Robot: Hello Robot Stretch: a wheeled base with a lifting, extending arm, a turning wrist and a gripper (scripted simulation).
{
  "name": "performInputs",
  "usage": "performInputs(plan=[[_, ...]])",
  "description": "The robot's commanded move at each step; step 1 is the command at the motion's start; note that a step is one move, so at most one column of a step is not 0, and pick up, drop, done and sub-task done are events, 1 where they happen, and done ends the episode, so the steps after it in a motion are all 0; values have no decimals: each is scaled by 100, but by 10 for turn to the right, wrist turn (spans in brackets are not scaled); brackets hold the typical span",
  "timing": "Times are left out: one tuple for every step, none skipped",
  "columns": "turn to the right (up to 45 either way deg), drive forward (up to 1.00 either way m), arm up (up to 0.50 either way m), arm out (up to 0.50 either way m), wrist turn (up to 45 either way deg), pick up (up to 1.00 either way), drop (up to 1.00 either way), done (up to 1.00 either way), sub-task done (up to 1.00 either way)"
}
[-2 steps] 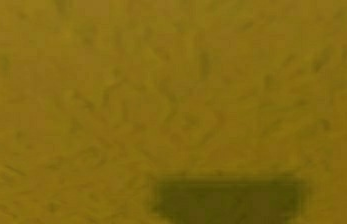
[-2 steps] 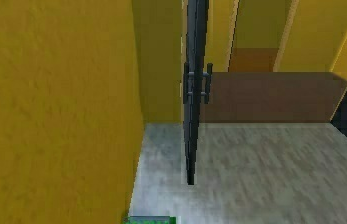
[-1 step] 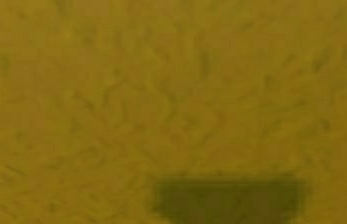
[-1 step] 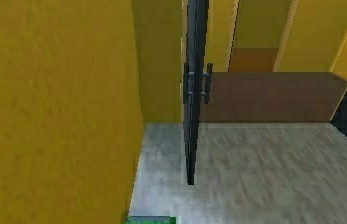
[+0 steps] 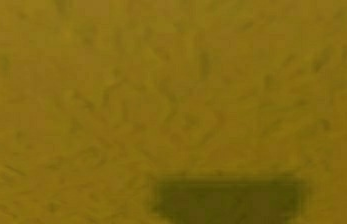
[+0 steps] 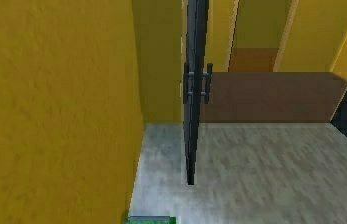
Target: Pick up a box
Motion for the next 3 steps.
performInputs(plan=[[0, 0, 0, 0, 0, 100, 0, 0, 0], [0, 0, 10, 0, 0, 0, 0, 0, 0], [0, 0, 0, 0, 0, 0, 0, 100, 0]])
